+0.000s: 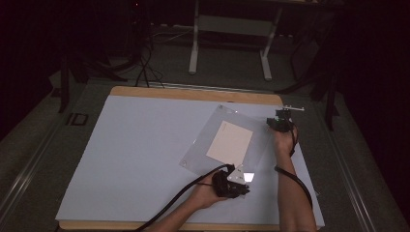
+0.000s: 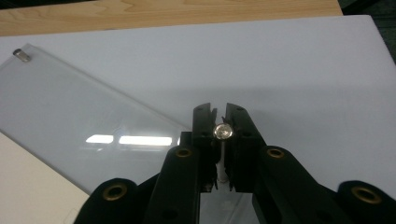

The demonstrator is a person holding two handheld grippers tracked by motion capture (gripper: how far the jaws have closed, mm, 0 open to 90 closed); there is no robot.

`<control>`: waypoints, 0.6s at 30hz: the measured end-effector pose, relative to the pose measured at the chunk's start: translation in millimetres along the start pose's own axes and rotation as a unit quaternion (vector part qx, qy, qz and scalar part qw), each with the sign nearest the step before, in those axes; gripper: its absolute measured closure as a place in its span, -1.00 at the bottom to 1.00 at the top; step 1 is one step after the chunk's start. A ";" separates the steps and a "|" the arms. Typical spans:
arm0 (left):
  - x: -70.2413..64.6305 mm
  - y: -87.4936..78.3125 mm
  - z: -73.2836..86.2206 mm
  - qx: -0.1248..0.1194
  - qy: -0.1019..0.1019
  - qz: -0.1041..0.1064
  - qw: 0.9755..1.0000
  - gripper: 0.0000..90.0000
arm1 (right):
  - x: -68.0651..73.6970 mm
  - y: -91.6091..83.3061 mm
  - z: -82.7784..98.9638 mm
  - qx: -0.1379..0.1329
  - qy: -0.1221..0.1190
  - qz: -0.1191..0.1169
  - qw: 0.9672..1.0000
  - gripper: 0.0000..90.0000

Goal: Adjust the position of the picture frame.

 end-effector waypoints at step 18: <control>-21.9 -33.3 1.4 0.073 0.046 -0.055 0.995 0.88 | 95.4 9.0 -21.0 -0.007 -0.095 -0.069 0.993 0.87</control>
Point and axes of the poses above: each handheld gripper's, and its own axes: y roughly forward along the jaws, z roughly out of its underside, x roughly to its left, the point moved 1 cm from there along y, roughly forward along the jaws, and after that the axes turned 3 degrees about z, right-handed, at the moved point
